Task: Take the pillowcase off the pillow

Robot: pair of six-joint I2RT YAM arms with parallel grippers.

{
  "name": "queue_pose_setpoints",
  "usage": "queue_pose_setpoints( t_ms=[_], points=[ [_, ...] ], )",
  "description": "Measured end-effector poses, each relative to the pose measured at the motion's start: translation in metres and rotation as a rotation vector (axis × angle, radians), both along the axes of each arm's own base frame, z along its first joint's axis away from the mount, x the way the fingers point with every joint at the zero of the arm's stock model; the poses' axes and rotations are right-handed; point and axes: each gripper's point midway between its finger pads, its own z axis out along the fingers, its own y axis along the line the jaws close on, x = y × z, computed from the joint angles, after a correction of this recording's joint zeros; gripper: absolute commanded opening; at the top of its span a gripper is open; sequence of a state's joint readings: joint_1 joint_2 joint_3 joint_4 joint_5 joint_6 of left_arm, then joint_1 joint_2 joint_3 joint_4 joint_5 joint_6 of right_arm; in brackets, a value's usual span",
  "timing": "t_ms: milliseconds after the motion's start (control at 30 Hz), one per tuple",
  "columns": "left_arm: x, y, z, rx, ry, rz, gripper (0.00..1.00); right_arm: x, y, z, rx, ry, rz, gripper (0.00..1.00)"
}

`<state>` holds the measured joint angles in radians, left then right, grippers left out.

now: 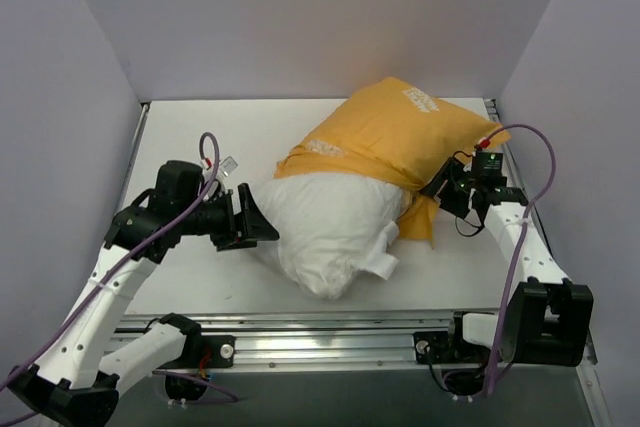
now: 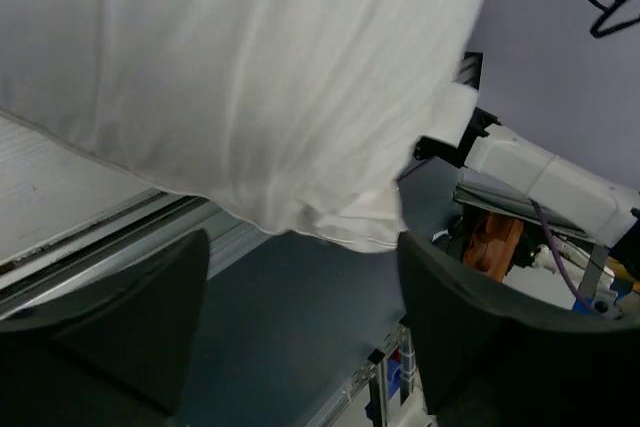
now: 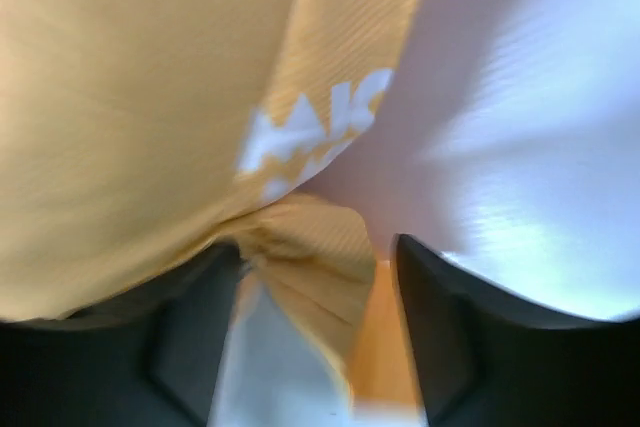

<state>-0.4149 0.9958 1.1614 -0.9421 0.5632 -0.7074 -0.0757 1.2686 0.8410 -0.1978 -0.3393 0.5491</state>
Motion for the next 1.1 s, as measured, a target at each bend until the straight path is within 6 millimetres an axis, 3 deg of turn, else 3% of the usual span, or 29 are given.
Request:
queue_pose_setpoints(
  t_ms=[100, 233, 333, 467, 567, 700, 833, 967, 1100],
  points=[
    [-0.011, 0.016, -0.009, 0.05, -0.042, 0.023, 0.96, -0.007, -0.019, 0.028, -0.088, -0.057, -0.053, 0.75],
    [-0.002, 0.027, -0.005, 0.105, -0.134, 0.064, 0.95, -0.017, -0.027, 0.084, -0.145, -0.187, -0.067, 0.82],
    [0.018, 0.029, 0.004, 0.126, -0.242, 0.085, 0.95, -0.025, -0.019, 0.114, -0.158, -0.265, -0.016, 0.84],
    [0.057, 0.024, 0.013, 0.153, -0.401, 0.094, 0.95, -0.023, 0.004, 0.135, -0.179, -0.304, 0.111, 0.85],
    [0.091, 0.012, 0.003, 0.177, -0.451, 0.068, 0.95, -0.011, 0.035, 0.147, -0.197, -0.327, 0.241, 0.86],
    [0.118, -0.01, -0.049, 0.225, -0.347, -0.029, 0.94, 0.004, 0.097, 0.169, -0.233, -0.394, 0.452, 0.86],
    [0.1, -0.032, -0.083, 0.258, -0.281, -0.142, 0.94, 0.02, 0.166, 0.182, -0.293, -0.461, 0.651, 0.87],
    [0.078, -0.043, -0.09, 0.23, -0.296, -0.181, 1.0, 0.032, 0.228, 0.161, -0.375, -0.466, 0.839, 0.88],
    [0.069, -0.044, -0.107, 0.204, -0.26, -0.154, 0.53, 0.039, 0.269, 0.119, -0.454, -0.408, 0.988, 0.88]
  ],
)
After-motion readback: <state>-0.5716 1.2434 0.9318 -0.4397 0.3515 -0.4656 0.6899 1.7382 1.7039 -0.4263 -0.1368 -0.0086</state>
